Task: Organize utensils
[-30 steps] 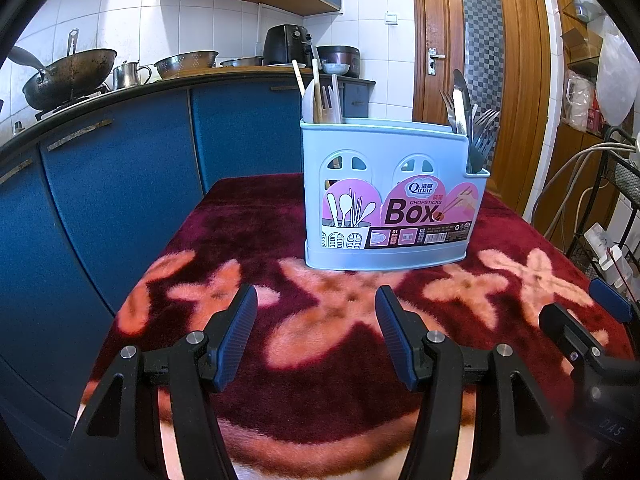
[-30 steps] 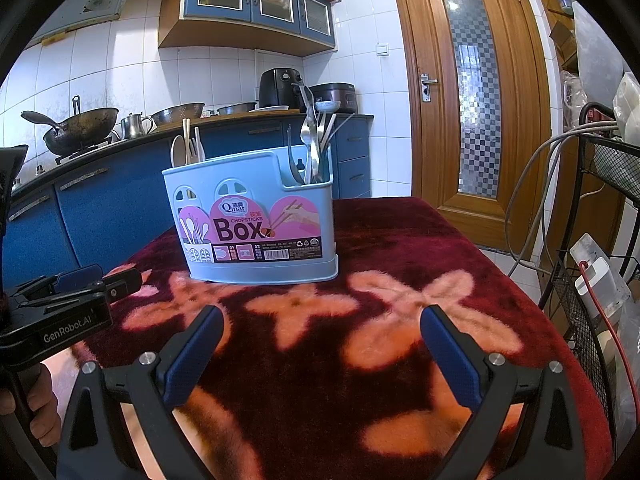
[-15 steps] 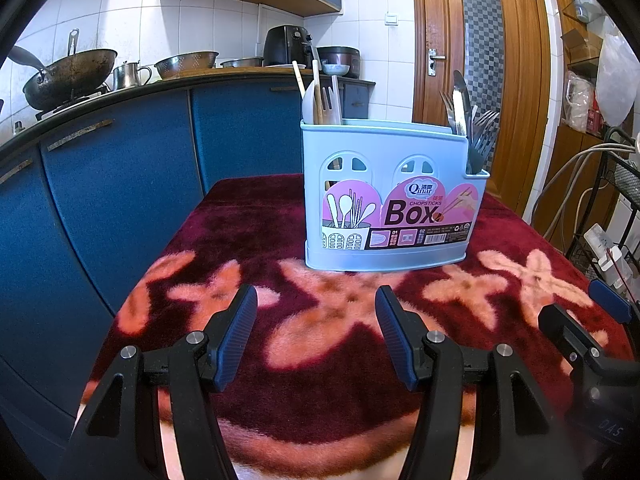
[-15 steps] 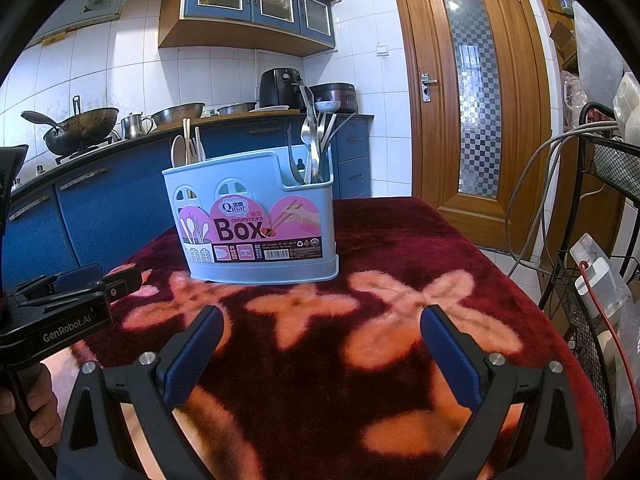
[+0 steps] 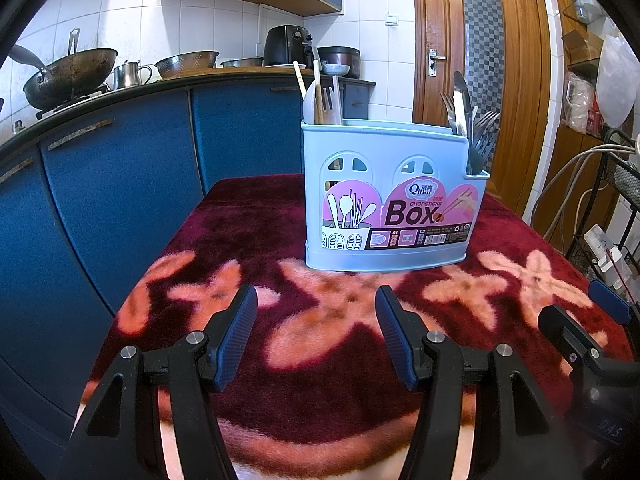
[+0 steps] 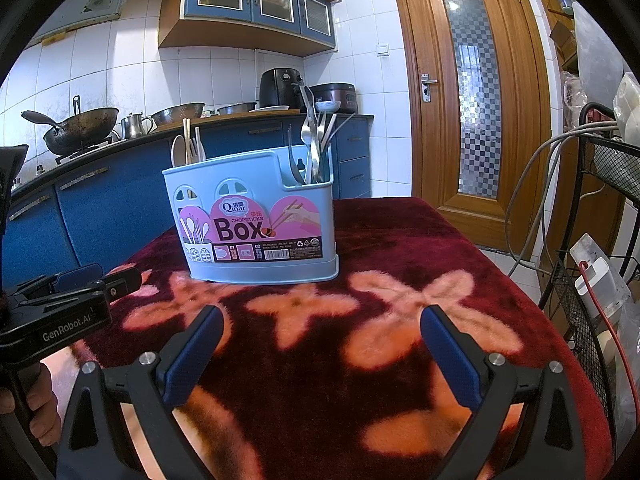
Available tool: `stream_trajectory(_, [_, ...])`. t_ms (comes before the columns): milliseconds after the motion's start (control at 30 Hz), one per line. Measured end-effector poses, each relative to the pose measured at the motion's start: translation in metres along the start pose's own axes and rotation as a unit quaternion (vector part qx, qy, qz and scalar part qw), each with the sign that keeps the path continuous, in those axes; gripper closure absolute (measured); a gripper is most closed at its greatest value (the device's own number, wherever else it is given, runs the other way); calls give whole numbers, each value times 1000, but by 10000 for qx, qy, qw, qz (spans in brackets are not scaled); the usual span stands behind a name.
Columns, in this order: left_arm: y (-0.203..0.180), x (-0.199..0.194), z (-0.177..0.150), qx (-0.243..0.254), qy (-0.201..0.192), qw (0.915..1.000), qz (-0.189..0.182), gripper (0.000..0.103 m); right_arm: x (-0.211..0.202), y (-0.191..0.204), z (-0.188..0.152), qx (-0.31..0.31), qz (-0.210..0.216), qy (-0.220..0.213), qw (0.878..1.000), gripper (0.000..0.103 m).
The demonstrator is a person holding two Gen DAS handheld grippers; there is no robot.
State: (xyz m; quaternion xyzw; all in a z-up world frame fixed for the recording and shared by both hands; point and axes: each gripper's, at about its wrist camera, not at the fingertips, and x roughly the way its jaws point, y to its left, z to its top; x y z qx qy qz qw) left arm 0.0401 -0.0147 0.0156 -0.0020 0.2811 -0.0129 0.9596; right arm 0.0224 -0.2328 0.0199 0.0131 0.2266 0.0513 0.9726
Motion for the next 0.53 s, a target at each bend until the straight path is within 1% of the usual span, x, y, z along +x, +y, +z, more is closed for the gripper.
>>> stream_trajectory(533, [-1,-1,2,-25,4,10000,-4,40,-1,-1,0,6,-3,-8,10000,2])
